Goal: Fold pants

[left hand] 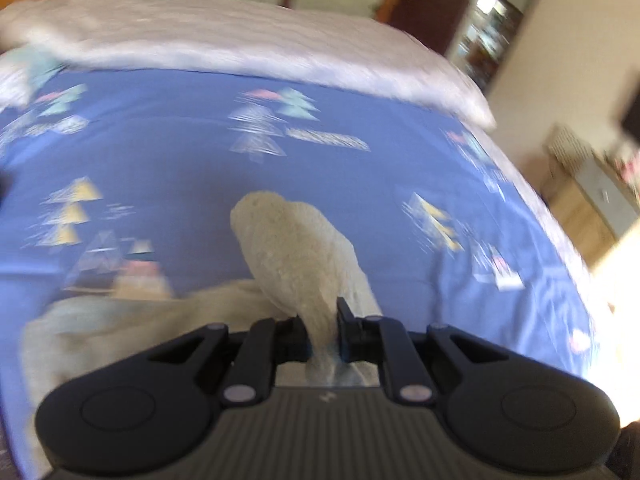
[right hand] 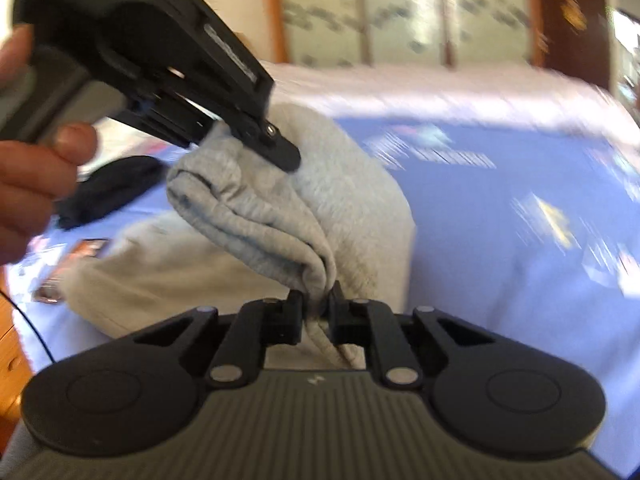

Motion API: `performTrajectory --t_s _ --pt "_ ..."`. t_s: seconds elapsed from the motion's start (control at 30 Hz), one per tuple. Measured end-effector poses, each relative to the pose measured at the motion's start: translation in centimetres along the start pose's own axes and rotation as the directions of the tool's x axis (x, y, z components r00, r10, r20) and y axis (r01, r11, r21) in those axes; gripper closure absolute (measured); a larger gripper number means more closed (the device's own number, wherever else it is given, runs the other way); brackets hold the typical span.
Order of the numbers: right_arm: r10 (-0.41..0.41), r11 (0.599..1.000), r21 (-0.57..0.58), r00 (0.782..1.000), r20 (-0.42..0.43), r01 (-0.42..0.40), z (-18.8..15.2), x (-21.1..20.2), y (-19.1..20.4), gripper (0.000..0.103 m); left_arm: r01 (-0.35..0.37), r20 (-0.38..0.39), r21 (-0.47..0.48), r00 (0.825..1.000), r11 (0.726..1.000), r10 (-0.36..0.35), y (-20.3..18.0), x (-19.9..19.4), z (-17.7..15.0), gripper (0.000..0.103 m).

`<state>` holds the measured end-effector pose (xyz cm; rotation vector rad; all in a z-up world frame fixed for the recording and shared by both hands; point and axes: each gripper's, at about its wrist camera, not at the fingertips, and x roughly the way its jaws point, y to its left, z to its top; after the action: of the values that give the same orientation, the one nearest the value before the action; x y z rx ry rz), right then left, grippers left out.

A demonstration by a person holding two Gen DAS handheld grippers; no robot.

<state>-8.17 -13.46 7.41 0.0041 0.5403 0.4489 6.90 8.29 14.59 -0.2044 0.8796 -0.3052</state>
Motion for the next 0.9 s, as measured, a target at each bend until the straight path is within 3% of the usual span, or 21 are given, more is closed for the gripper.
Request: performTrajectory --t_s 0.07,0.2,0.23,0.27,0.33,0.37,0.4,0.5,0.57,0.77,0.83,0.9 --pt "0.059 0.996 -0.061 0.998 0.009 -0.059 1.3 0.9 2.7 0.089 -0.011 0.021 -0.068 1.0 0.998 0.012 3.9 -1.9 0.2 0.091" --pt "0.178 0.975 -0.13 0.984 -0.019 -0.179 2.8 3.7 7.5 0.087 -0.103 0.043 -0.181 0.993 0.978 0.112 10.9 -4.2 -0.9 0.091" --pt "0.208 0.966 -0.15 0.978 -0.036 -0.211 2.9 4.5 8.8 0.085 -0.125 0.039 -0.203 0.99 0.971 0.136 12.3 -4.3 -1.3 0.086" --pt "0.227 0.957 -0.169 0.972 -0.062 -0.235 2.7 5.5 9.8 0.083 -0.153 0.02 -0.224 0.987 0.962 0.161 13.7 -3.9 -1.8 0.066" --pt "0.276 0.933 -0.193 0.949 -0.155 -0.303 2.0 7.8 11.3 0.064 -0.237 -0.067 -0.268 0.971 0.934 0.228 16.1 -2.4 -3.0 0.036" --pt "0.279 0.928 -0.198 0.941 -0.193 -0.316 1.5 8.6 11.8 0.054 -0.276 -0.099 -0.281 0.961 0.919 0.259 17.1 -1.7 -3.7 0.036" --pt "0.263 0.93 -0.205 0.941 -0.213 -0.306 1.0 8.8 12.0 0.054 -0.29 -0.119 -0.291 0.956 0.912 0.267 17.8 -1.4 -4.4 0.036" --pt "0.287 0.929 -0.183 0.939 -0.189 -0.321 0.8 7.2 10.0 0.054 -0.242 -0.101 -0.347 0.97 0.906 0.22 19.7 -2.1 -6.1 0.036" --pt "0.259 0.947 -0.156 0.955 -0.147 -0.281 1.0 5.6 7.5 0.054 -0.226 -0.073 -0.378 0.974 0.898 0.215 20.3 -3.0 -6.8 0.031" --pt "0.183 0.982 0.077 0.975 -0.129 -0.174 0.6 4.7 0.5 0.054 -0.197 -0.045 -0.382 0.98 0.903 0.195 19.9 -3.8 -8.6 0.027" --pt "0.182 0.976 0.148 0.974 -0.136 -0.162 0.5 5.4 -0.5 0.054 -0.235 -0.054 -0.335 0.972 0.913 0.23 18.8 -3.4 -9.2 0.031" --pt "0.208 0.96 0.224 0.966 -0.156 -0.17 0.3 6.7 -0.7 0.054 -0.305 -0.069 -0.283 0.952 0.909 0.298 18.0 -3.2 -10.1 0.033"
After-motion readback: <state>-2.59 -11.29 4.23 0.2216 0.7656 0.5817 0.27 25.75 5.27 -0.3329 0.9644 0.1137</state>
